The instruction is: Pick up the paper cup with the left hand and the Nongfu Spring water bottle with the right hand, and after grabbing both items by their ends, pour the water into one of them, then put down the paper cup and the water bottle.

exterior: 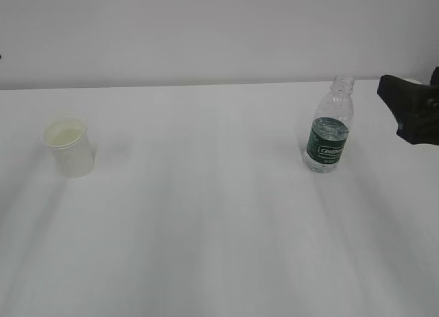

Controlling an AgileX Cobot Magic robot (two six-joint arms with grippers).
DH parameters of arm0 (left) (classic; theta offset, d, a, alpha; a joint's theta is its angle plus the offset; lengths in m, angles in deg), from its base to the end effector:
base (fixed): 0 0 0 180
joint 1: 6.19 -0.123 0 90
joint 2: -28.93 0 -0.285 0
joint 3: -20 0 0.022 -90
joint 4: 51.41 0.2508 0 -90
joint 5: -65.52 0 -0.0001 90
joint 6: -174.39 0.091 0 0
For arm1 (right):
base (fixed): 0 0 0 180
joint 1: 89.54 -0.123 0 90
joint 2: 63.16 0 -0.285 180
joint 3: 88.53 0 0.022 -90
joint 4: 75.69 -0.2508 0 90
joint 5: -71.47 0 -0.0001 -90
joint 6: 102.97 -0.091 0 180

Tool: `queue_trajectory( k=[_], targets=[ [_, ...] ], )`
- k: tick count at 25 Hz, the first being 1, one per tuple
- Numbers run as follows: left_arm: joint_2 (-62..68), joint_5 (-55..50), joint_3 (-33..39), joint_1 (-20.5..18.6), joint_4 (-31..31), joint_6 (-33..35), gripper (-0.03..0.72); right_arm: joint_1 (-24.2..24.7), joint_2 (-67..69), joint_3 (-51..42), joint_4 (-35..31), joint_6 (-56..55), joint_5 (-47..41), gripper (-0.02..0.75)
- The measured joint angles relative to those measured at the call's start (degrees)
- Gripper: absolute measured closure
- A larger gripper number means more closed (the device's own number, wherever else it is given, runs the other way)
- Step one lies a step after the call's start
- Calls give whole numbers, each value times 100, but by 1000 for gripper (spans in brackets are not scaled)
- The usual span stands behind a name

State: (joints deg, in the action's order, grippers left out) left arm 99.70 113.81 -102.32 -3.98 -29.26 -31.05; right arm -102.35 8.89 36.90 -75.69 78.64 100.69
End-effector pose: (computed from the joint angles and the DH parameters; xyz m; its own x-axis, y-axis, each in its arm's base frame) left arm 0.2017 -0.0334 0.2649 0.0745 -0.1743 -0.9819 0.3344 0.9320 -0.1401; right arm 0.2114 0.0481 0.2504 -0.1193 -0.0559 -0.9913 -0.2252 0.9739 -0.0279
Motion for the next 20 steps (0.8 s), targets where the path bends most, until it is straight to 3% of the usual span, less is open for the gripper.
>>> queue_trajectory(
  k=[20],
  targets=[
    [-3493,-3200,36,0,-80,-189,193,0,-2662,-1,147,11,-2673,165]
  ],
)
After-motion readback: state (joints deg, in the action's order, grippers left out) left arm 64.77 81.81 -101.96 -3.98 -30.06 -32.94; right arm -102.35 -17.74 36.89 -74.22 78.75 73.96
